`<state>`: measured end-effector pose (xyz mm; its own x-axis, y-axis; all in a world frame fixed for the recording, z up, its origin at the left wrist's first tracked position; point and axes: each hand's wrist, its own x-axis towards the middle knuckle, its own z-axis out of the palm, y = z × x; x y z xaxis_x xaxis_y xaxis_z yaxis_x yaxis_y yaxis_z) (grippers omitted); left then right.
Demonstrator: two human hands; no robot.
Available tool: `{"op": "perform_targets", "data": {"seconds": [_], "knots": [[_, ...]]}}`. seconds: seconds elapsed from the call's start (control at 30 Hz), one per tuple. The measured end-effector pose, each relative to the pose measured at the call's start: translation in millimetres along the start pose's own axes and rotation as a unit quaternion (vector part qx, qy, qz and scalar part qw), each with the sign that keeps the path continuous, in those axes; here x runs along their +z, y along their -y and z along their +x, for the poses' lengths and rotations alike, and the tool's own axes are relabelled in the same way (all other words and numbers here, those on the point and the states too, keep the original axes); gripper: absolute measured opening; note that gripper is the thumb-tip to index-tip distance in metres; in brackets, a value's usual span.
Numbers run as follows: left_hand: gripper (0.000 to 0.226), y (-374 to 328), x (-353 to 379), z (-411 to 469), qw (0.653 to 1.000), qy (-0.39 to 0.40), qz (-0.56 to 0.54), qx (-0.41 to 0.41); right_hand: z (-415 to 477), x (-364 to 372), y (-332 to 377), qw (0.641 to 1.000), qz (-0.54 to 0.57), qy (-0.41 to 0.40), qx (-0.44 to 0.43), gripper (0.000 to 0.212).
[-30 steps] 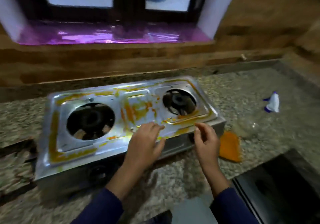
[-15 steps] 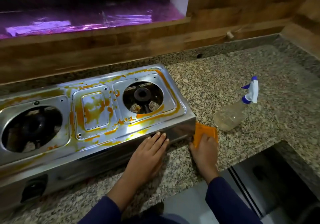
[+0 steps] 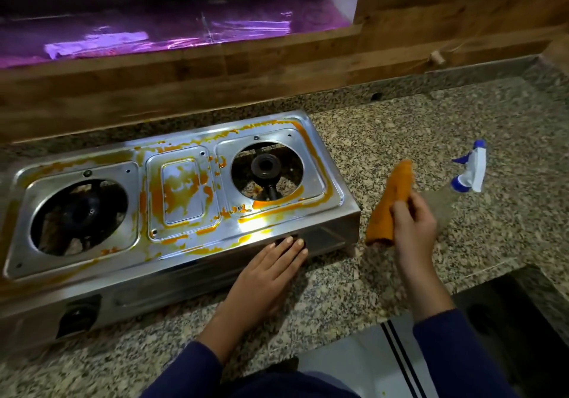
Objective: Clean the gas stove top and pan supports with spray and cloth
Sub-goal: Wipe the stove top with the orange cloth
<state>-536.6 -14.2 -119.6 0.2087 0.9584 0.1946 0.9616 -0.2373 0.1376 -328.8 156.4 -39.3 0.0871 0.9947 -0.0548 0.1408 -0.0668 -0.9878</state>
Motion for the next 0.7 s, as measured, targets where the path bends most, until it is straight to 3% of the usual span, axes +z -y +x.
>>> {"op": "perform_targets", "data": {"seconds": [0.1,0.2,0.27,0.4,0.53,0.7], "knots": [[0.074,0.5,0.0,-1.0,1.0,0.0,0.0,0.0,7.8,32.6,8.7,0.973,-0.158,0.072,-0.153,0.025],[0.076,0.8,-2.2,-0.9,1.0,0.01,0.005,0.003,24.2,65.5,-9.0,0.851,-0.422,0.147,-0.275,0.046],[0.08,1.6,-4.4,-1.3,1.0,0.027,0.009,0.002,30.7,80.1,-17.0,0.795,-0.499,0.193,-0.287,0.055],[0.095,3.3,-10.2,-2.1,0.998,0.06,0.009,-0.001,37.0,81.6,-21.0,0.747,-0.551,0.244,-0.283,0.068],[0.087,3.6,-13.5,-2.7,0.999,0.043,0.007,0.006,16.4,82.5,-15.0,0.717,-0.534,0.315,-0.321,0.079],[0.056,14.4,-20.1,-23.6,0.995,-0.093,-0.021,-0.016,-29.0,116.7,-3.9,0.697,-0.453,0.417,-0.369,0.075]]}}
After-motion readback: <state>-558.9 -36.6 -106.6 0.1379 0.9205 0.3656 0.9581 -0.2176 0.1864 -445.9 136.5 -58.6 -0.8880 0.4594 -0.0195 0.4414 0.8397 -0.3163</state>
